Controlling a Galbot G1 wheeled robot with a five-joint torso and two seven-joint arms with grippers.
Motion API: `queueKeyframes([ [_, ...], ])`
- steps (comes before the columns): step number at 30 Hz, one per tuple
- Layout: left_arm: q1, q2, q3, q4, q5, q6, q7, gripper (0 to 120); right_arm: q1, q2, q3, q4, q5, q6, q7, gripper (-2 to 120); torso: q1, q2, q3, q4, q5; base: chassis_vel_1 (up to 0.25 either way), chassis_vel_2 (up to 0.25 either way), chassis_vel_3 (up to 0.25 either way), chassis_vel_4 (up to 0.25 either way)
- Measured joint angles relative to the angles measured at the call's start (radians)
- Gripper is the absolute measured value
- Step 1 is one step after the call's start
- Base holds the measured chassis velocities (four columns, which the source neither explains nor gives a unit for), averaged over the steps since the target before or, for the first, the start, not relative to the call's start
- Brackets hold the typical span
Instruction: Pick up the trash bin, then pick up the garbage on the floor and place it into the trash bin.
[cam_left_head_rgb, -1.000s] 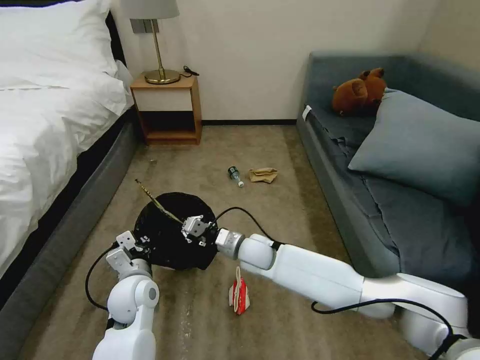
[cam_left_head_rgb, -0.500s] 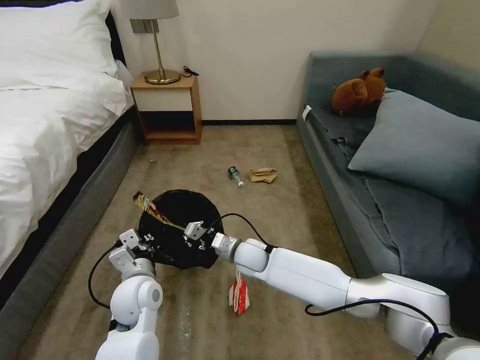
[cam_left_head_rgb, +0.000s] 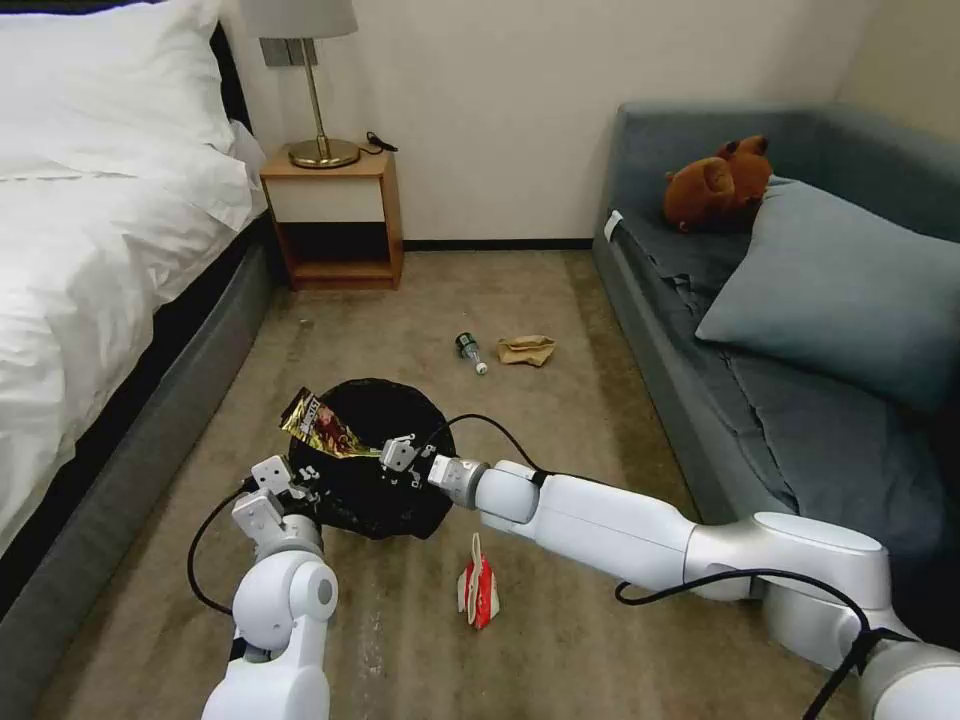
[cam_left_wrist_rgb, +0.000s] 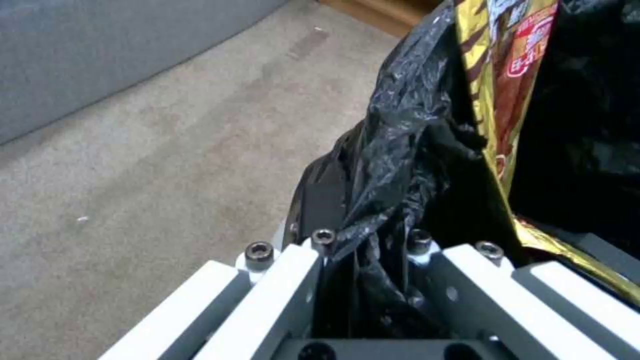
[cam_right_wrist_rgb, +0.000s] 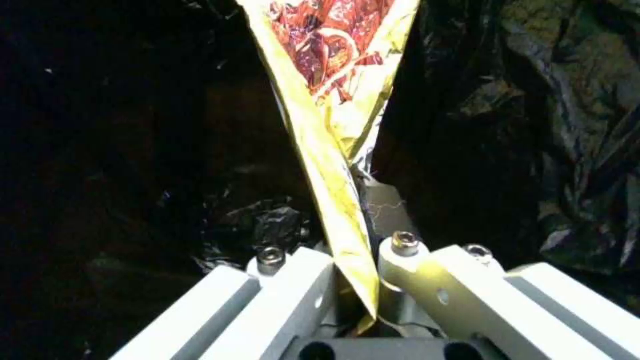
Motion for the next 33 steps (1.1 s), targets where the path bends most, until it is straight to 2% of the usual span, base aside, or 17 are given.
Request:
queueKeyframes([
  [8,-0.002,-0.001,-0.004,0.0,0.0,-0.002,0.0,2,0.0,0.008,-0.011,-0.018,-0.017,-0.006,0.01,0,0.0,0.0,0.0,0.0,0.0,0.0,0.0,0.0,0.0],
  [10,-0.003,-0.001,-0.005,0.0,0.0,-0.002,0.0,2,0.002,0.006,-0.012,-0.015,-0.019,-0.008,0.01,4,0.0,0.0,0.0,0.0,0.0,0.0,0.0,0.0,0.0],
  [13,-0.006,-0.002,-0.009,0.007,0.0,-0.003,0.0,2,0.008,-0.005,-0.015,0.002,-0.021,-0.009,0.01,19,0.0,0.0,0.0,0.0,0.0,0.0,0.0,0.0,0.0],
  [14,-0.006,-0.002,-0.009,0.007,0.0,-0.003,0.0,2,0.008,-0.005,-0.015,0.002,-0.021,-0.009,0.01,19,0.0,0.0,0.0,0.0,0.0,0.0,0.0,0.0,0.0],
  [15,-0.007,-0.002,-0.009,0.009,-0.001,-0.003,0.0,2,0.009,-0.008,-0.016,0.008,-0.021,-0.009,0.01,27,0.0,0.0,0.0,0.0,0.0,0.0,0.0,0.0,0.0],
  [16,-0.007,-0.002,-0.009,0.009,-0.001,-0.003,0.0,2,0.009,-0.008,-0.016,0.008,-0.021,-0.009,0.01,27,0.0,0.0,0.0,0.0,0.0,0.0,0.0,0.0,0.0],
  [18,-0.008,-0.003,-0.009,0.011,-0.001,-0.003,0.0,2,0.014,-0.011,-0.016,0.014,-0.018,-0.011,0.008,37,0.0,0.0,0.0,0.0,0.0,0.0,0.0,0.0,0.0],
  [19,-0.008,-0.003,-0.009,0.011,-0.001,-0.003,0.0,2,0.014,-0.011,-0.016,0.014,-0.018,-0.011,0.008,37,0.0,0.0,0.0,0.0,0.0,0.0,0.0,0.0,0.0],
  [21,-0.009,-0.003,-0.014,0.014,-0.001,-0.003,0.0,2,0.024,-0.016,-0.022,0.025,-0.012,-0.013,0.005,48,0.0,0.0,0.0,0.0,0.0,0.0,0.0,0.0,0.0],
  [22,-0.009,-0.003,-0.014,0.014,-0.001,-0.003,0.0,2,0.024,-0.016,-0.022,0.025,-0.012,-0.013,0.005,48,0.0,0.0,0.0,0.0,0.0,0.0,0.0,0.0,0.0],
  [23,-0.011,-0.002,-0.017,0.016,-0.002,-0.003,0.0,2,0.031,-0.022,-0.029,0.036,-0.006,-0.015,0.004,56,0.0,0.0,0.0,0.0,0.0,0.0,0.0,0.0,0.0],
  [26,-0.012,-0.002,-0.018,0.017,-0.002,-0.003,0.0,2,0.035,-0.025,-0.031,0.042,-0.004,-0.017,0.004,62,0.0,0.0,0.0,0.0,0.0,0.0,0.0,0.0,0.0],
  [28,-0.014,-0.002,-0.019,0.019,-0.003,-0.003,-0.001,2,0.041,-0.035,-0.032,0.059,0.005,-0.021,0.006,76,0.0,0.0,0.0,0.0,0.0,0.0,0.0,0.0,0.0],
  [32,-0.015,-0.002,-0.02,0.024,-0.003,-0.003,-0.001,2,0.044,-0.041,-0.028,0.075,0.011,-0.026,0.012,84,0.0,0.0,0.0,0.0,0.0,0.0,0.0,0.0,0.0],
  [33,-0.015,-0.002,-0.023,0.029,-0.003,-0.004,-0.001,2,0.046,-0.046,-0.025,0.092,0.017,-0.031,0.016,90,0.0,0.0,0.0,0.0,0.0,0.0,0.0,0.0,0.0],
])
